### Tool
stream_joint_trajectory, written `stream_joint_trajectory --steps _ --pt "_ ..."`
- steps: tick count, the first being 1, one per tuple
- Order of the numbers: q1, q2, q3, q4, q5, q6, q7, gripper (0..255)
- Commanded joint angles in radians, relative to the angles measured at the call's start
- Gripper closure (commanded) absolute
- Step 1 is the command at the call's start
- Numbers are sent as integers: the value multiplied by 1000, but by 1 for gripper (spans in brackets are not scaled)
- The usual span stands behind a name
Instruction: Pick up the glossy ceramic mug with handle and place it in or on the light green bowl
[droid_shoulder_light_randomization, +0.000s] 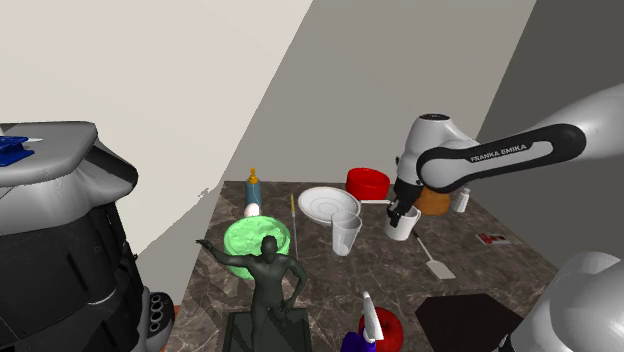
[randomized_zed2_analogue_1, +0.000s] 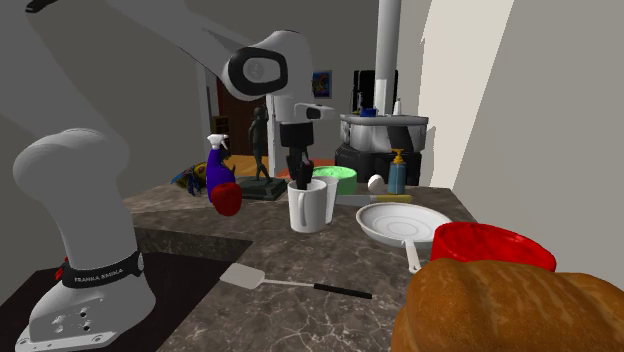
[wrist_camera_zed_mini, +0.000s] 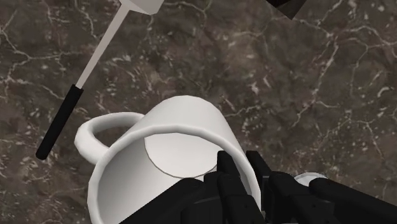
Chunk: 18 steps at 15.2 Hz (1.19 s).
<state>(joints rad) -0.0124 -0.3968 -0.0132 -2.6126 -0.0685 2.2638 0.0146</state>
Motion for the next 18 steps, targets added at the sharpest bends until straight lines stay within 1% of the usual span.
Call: stream_joint_trajectory --steps 1,18 --pt "1 -20 0 12 2 -31 -2 255" --pt "4 -104 2 180 11 -284 -15 255"
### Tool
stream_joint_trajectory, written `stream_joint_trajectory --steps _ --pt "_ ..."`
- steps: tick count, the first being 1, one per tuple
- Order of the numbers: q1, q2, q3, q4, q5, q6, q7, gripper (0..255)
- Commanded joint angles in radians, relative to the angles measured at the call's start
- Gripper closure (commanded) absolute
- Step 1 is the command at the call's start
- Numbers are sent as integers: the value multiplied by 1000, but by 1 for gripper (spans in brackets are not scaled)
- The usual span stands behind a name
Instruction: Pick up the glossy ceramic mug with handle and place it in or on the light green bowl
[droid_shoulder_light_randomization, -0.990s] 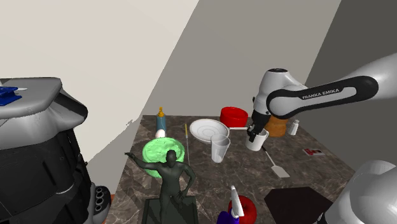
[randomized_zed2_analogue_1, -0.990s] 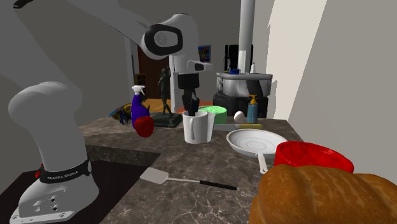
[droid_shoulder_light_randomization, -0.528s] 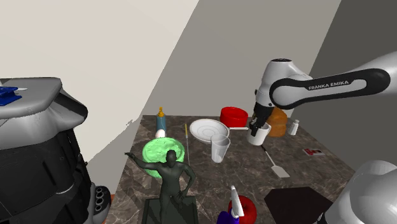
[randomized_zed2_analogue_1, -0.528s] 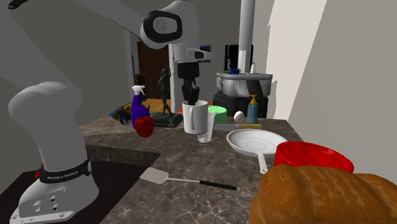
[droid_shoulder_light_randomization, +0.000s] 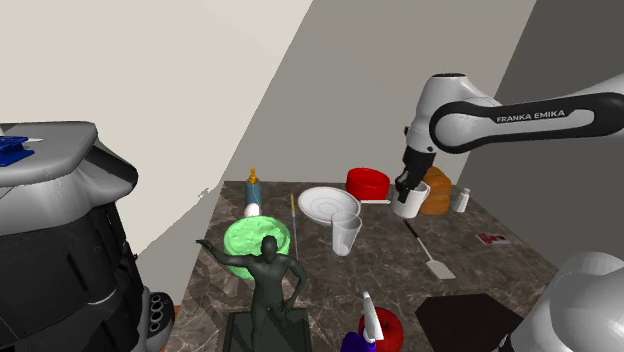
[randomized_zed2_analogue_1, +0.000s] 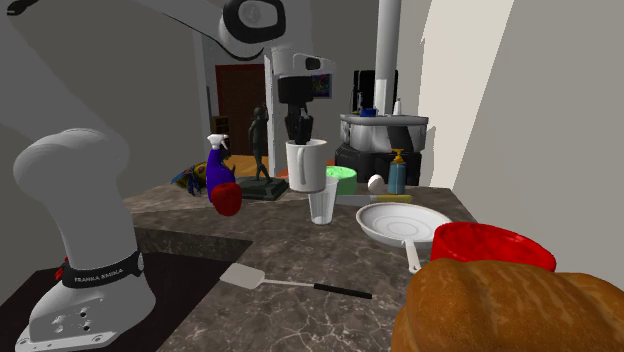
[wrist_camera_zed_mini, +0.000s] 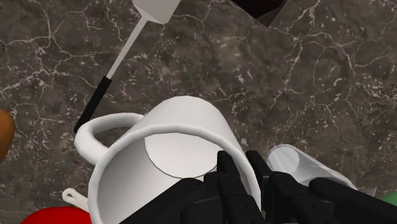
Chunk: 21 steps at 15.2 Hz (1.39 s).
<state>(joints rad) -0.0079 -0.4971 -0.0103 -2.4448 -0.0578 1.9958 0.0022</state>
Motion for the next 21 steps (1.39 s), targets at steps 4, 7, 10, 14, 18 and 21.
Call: stream_joint_trajectory --steps 4,7,10,14,18,21 --pt "26 62 48 79 19 -20 61 255" --pt "48 135 94 151 31 -21 123 255" --pt "68 213 137 233 35 -27 185 255" --pt "93 326 189 356 27 -43 268 255" --pt "121 447 235 500 4 -71 350 255" --pt "147 546 263 622 -22 -101 410 255"
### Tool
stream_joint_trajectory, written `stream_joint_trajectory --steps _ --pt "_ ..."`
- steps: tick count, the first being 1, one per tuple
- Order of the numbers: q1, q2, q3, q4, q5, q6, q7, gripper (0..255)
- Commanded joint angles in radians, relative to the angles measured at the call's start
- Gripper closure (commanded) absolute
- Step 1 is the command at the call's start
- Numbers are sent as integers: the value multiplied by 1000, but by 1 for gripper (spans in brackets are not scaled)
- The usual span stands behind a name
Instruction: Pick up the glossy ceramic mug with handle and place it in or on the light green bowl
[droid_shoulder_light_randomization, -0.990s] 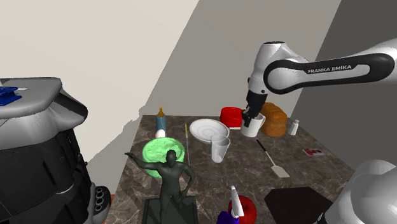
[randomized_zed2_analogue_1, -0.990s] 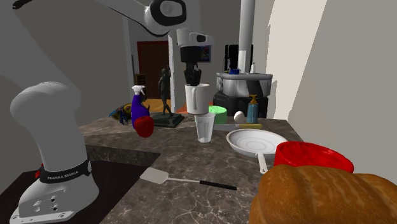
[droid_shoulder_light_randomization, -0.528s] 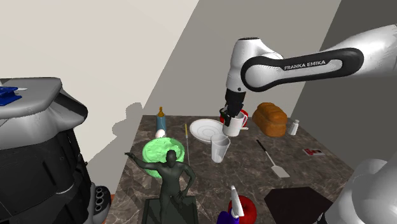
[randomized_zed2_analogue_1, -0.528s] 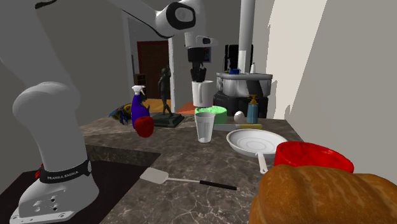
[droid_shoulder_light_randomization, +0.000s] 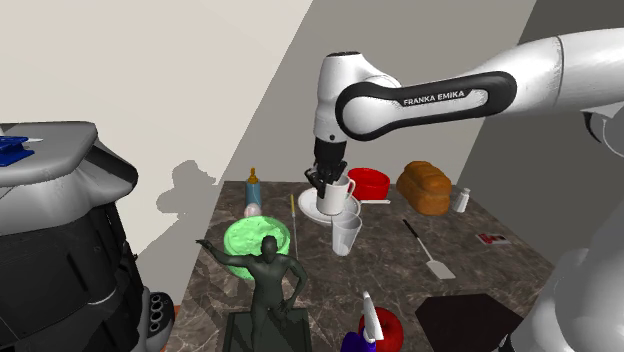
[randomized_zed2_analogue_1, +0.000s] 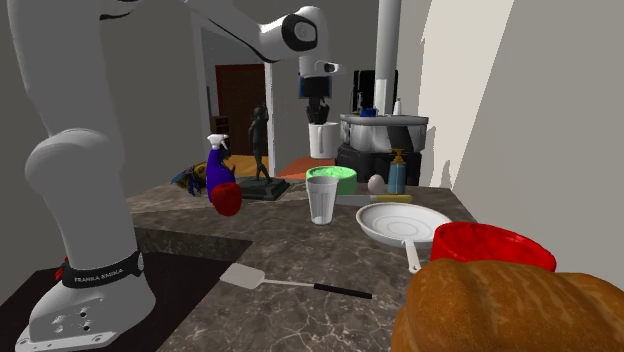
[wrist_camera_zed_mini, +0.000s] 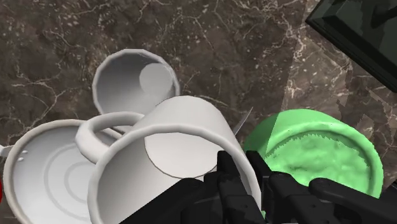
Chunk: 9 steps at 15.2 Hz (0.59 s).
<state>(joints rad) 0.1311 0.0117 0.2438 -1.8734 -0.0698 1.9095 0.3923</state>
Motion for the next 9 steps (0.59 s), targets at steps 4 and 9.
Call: stream_joint_trajectory --steps 4,9 --pt "53 180 36 239 -52 -71 94 255" --pt "133 388 53 538 -113 -177 170 255"
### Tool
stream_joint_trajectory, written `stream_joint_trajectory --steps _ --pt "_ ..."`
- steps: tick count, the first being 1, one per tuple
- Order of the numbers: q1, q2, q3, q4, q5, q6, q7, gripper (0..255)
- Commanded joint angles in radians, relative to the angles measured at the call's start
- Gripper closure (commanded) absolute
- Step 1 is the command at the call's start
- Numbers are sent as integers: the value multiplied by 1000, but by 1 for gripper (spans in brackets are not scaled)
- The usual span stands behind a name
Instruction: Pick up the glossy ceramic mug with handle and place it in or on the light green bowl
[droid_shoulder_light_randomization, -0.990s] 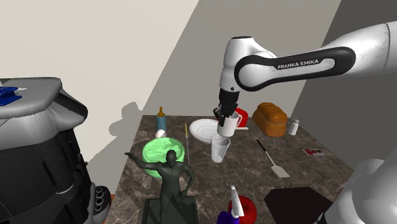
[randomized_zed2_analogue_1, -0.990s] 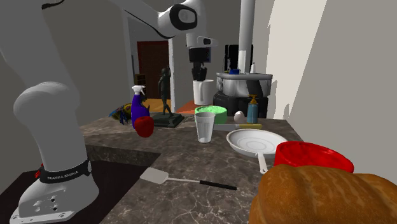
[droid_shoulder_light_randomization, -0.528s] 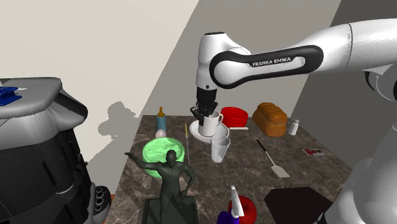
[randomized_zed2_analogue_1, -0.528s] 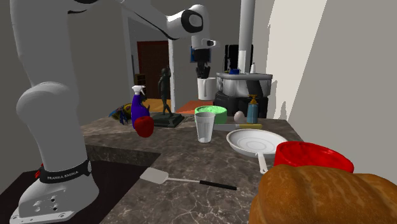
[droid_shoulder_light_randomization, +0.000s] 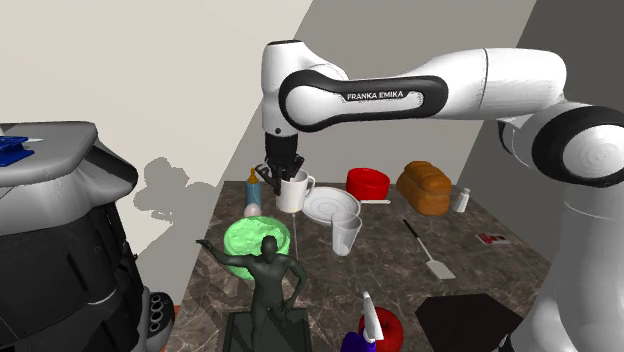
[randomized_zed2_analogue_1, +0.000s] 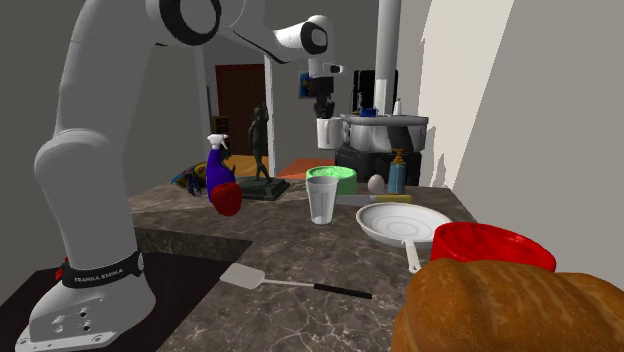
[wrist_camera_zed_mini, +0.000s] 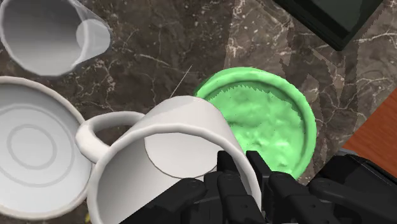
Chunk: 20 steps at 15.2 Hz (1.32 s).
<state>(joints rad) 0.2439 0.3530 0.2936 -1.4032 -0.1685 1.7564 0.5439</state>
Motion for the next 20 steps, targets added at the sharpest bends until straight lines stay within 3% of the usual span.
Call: stream_joint_trajectory --steps 1,5,20 --pt "40 95 4 142 -27 -52 30 255" --pt "139 324 -7 517 -77 -202 55 255" --pt "100 276 -6 231 -72 32 82 255"
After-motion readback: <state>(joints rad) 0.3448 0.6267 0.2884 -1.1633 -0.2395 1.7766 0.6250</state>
